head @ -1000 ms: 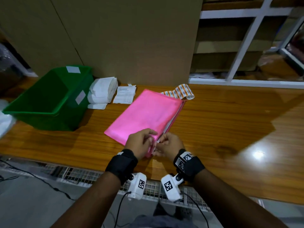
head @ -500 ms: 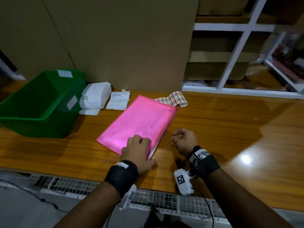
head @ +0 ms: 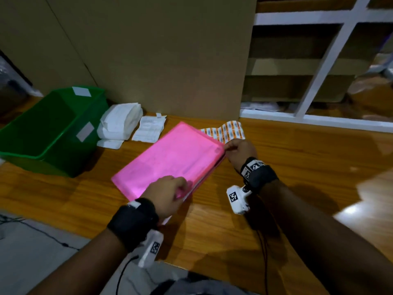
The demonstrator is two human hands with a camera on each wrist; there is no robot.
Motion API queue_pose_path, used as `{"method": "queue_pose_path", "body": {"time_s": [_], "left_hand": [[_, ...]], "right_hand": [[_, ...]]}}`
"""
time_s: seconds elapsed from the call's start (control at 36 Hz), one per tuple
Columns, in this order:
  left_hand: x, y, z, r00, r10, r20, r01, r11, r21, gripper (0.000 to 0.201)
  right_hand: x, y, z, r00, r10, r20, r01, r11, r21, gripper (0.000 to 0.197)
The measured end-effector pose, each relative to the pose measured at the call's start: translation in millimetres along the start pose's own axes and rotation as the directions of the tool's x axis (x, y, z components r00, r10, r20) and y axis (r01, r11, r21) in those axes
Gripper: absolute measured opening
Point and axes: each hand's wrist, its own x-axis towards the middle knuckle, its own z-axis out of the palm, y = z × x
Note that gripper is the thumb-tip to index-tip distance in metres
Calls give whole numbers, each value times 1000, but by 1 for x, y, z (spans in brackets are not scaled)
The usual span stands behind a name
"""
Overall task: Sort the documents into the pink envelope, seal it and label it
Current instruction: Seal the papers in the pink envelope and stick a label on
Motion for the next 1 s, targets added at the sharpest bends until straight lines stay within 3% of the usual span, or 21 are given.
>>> {"method": "queue_pose_path", "body": {"time_s": [0.08,0.19,0.39,0.58,0.69,0.81,0.92,1.0], "left_hand": [[23,7,-14,996,52,67,-46,995,-84,31],[60,16,-25,992,108,62,-102,991,-87,23],[121,22,-31,971,216,106,-217,976,-7,13],[191,36,-39,927,368,70,-360,927,-103,32],[219,42,-33,918,351,186,-320,931,-176,39],[239,38,-25,909,382,168,-344,913,-217,25],[251,35,-20,877,421,232,-390,905,-168,10],[255,35,-18,881,404,246,-365,911,-192,21]], "right_hand": [[13,6,-1,998,-54,28,55,997,-51,19],[22,16,-4,993,-87,78,91,995,-48,31],[26,21,-13,978,-30,209,18,998,60,35],[29,23,-21,991,0,134,-3,1000,20,28],[32,28,-20,996,24,81,-23,1000,-8,29],[35,28,-19,1000,24,12,-23,998,-54,33],[34,19,-20,999,50,-11,-51,991,-123,23],[32,13,-21,997,71,-21,-73,981,-178,19]]}}
